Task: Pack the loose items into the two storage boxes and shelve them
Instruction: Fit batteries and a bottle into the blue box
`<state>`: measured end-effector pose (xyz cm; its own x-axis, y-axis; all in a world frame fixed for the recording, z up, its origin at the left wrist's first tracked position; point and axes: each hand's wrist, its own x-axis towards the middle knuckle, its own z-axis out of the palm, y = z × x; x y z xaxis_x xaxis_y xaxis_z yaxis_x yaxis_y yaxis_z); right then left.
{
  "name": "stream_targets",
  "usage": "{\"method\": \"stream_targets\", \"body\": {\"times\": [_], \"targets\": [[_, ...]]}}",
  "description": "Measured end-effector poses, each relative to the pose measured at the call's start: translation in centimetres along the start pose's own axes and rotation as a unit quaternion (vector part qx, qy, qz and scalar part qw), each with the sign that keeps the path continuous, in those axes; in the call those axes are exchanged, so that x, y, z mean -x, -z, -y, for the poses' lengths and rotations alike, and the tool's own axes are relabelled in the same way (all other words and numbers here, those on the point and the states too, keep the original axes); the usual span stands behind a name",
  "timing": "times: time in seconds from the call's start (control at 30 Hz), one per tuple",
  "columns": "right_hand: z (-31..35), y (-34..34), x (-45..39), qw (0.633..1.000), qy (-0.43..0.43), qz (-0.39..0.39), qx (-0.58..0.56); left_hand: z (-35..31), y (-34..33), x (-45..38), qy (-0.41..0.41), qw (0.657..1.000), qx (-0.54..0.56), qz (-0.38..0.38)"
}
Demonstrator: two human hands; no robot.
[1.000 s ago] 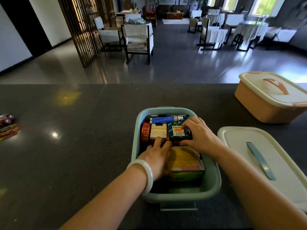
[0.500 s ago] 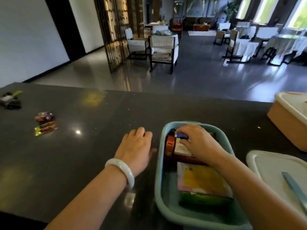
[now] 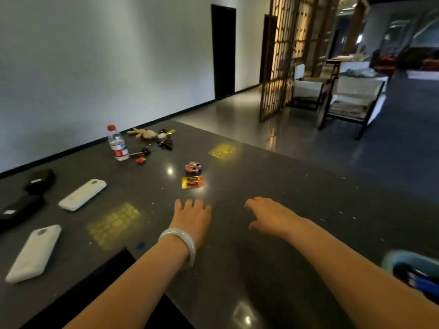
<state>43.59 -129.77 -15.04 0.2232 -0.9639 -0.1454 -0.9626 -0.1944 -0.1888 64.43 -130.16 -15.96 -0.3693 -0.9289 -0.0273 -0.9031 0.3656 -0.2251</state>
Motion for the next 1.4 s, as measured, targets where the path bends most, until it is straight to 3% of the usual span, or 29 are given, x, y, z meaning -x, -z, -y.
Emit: {"method": "stream_targets", "body": {"times": [0.4,0.57,0.77,1.07,1.17,1.33,1.4], "targets": [[7.7,-1.2,-19.2,0.997,-0.002,0.049,-0.055,15.7,-6.8,-10.8,0.060,0.997,0.040,0.022],[7.7,-3.1,-25.7,0.992,-0.038,0.025,-0.122,18.8,-10.0,-15.5,0.060,0.994,0.085,0.040],[6.3,-5.6,-30.9,0.991,-0.051,0.006,-0.122,20.6,-12.6,-21.3,0.032,0.981,0.181,0.069],[4.4,-8.3,-32.4,0.994,-0.042,-0.027,-0.095,18.9,-14.0,-29.8,-0.001,0.950,0.311,0.008],[3.4,-8.0,-31.8,0.991,-0.060,-0.021,-0.116,18.3,-14.4,-32.1,-0.023,0.956,0.292,0.009],[2.2,-8.0,-30.1,0.981,-0.120,-0.011,-0.155,18.1,-14.9,-34.1,-0.085,0.966,0.225,0.094],[2.1,-8.2,-29.4,0.976,-0.145,-0.009,-0.162,17.9,-14.8,-33.7,-0.080,0.967,0.230,0.077]]}}
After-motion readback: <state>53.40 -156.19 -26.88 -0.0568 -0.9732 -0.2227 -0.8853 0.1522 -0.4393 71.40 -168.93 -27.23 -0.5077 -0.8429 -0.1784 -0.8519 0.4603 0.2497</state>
